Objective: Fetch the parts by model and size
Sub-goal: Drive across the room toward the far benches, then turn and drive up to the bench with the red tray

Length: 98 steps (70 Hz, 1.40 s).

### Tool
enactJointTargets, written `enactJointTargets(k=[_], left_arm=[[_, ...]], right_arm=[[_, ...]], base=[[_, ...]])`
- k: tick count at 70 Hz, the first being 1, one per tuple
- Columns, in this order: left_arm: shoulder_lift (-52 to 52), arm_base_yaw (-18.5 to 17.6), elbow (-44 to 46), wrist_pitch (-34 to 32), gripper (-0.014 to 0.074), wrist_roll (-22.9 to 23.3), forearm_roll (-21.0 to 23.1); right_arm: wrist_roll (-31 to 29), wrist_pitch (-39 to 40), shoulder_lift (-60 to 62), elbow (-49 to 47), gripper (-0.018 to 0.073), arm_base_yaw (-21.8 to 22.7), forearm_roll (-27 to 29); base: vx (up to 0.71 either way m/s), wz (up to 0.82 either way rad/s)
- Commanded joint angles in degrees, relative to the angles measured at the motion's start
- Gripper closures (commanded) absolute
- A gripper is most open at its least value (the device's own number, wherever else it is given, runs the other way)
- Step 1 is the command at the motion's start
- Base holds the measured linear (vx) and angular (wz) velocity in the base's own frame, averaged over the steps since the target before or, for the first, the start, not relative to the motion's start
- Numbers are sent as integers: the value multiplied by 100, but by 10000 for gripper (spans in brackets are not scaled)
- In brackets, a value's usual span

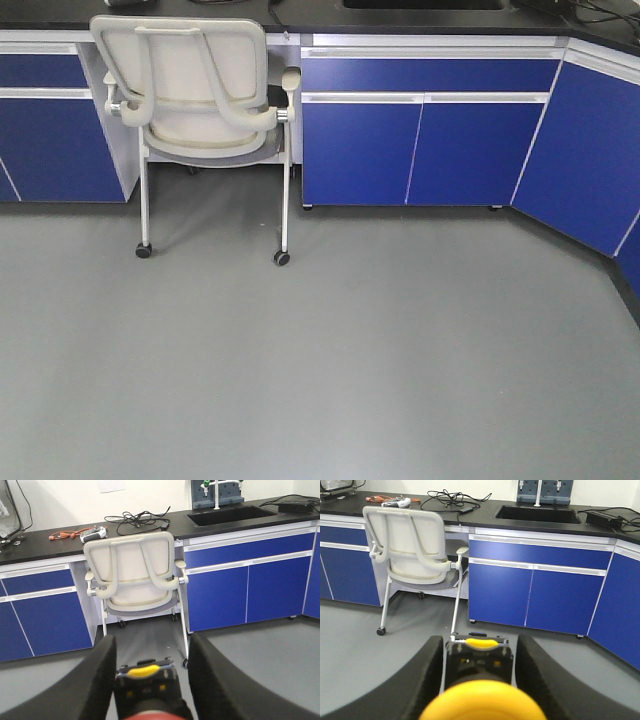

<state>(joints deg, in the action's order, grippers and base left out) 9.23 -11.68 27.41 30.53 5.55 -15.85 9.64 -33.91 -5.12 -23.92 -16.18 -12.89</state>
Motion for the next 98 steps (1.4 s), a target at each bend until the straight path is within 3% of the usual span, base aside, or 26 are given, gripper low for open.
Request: enactJointTargets(k=[1, 37, 98], left_arm=[[99, 13, 147, -441, 603, 18, -21], [99, 13, 147, -441, 603, 18, -21], [99, 13, 147, -441, 603, 18, -21]], right_arm=[[-66, 449, -68, -148, 565, 26, -79], [-66, 449, -68, -148, 565, 26, -79], [-66, 449, -68, -148, 565, 26, -79]], base=[[39, 2], [28, -20], [14, -68]])
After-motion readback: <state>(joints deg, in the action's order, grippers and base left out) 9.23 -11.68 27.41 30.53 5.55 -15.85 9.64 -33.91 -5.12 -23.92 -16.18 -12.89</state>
